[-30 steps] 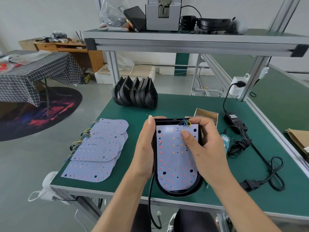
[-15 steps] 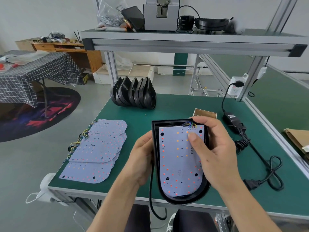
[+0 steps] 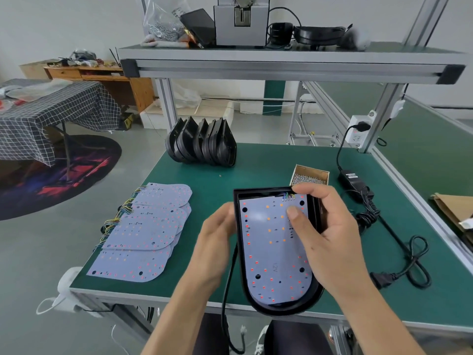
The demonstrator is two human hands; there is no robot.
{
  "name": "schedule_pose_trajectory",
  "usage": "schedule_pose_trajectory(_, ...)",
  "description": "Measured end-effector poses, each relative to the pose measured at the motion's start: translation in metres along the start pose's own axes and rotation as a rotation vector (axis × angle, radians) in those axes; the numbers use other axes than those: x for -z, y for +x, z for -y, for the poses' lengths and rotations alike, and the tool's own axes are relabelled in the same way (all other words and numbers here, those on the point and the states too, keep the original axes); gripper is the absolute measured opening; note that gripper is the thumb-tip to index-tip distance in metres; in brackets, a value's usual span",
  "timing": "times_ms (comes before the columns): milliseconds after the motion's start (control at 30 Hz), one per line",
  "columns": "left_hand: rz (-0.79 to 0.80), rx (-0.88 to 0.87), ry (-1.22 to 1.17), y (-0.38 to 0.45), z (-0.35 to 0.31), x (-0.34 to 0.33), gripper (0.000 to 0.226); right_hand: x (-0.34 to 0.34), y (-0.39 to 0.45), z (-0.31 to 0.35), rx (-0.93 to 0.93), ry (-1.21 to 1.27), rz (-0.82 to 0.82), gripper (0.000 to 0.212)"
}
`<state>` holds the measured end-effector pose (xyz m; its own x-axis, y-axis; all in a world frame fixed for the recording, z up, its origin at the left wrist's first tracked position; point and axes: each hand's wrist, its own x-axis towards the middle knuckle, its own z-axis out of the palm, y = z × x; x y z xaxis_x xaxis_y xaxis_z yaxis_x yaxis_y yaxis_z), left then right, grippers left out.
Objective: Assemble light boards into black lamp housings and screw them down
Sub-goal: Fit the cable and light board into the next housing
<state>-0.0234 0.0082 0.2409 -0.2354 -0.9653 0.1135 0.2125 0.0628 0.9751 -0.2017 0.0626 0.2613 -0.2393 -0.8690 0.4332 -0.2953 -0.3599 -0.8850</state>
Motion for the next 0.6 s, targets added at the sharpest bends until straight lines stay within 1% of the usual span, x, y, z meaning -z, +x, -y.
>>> schedule_pose_trajectory(67, -0.034, -0.088, -0.067, -0.001, -0.005, 0.003, 0.054, 0.000, 0.002, 0.002, 0.012, -0.023, 0.032, 0.025)
schedule_pose_trajectory(100, -0.007, -0.138, -0.059, -0.002, -0.008, 0.004, 0.061, 0.000, 0.003, 0.002, 0.021, -0.032, 0.035, 0.028)
schedule_pose_trajectory(133, 0.019, -0.178, -0.004, -0.004, -0.012, 0.003, 0.062, -0.001, 0.004, 0.001, 0.023, -0.035, 0.036, 0.031)
schedule_pose_trajectory(167, 0.019, -0.199, 0.074, -0.006, -0.015, 0.001, 0.058, -0.001, 0.005, 0.000, 0.022, -0.028, 0.039, 0.033)
schedule_pose_trajectory(233, -0.045, -0.211, 0.198, -0.007, -0.020, -0.004, 0.042, -0.002, 0.005, 0.000, 0.020, 0.014, 0.065, 0.040)
schedule_pose_trajectory(300, -0.118, -0.221, 0.243, -0.006, -0.021, -0.008, 0.025, -0.004, 0.004, 0.001, 0.036, 0.009, 0.091, 0.052)
schedule_pose_trajectory(367, -0.174, -0.254, 0.281, -0.007, -0.020, -0.010, 0.013, -0.005, 0.004, 0.003, 0.033, -0.034, 0.101, 0.059)
schedule_pose_trajectory(500, -0.278, -0.295, 0.309, -0.008, -0.018, -0.019, 0.012, -0.003, 0.007, 0.006, 0.053, -0.064, 0.101, 0.059)
schedule_pose_trajectory(600, -0.286, -0.271, 0.259, -0.006, -0.016, -0.022, 0.013, 0.000, 0.009, 0.007, 0.057, -0.081, 0.093, 0.059)
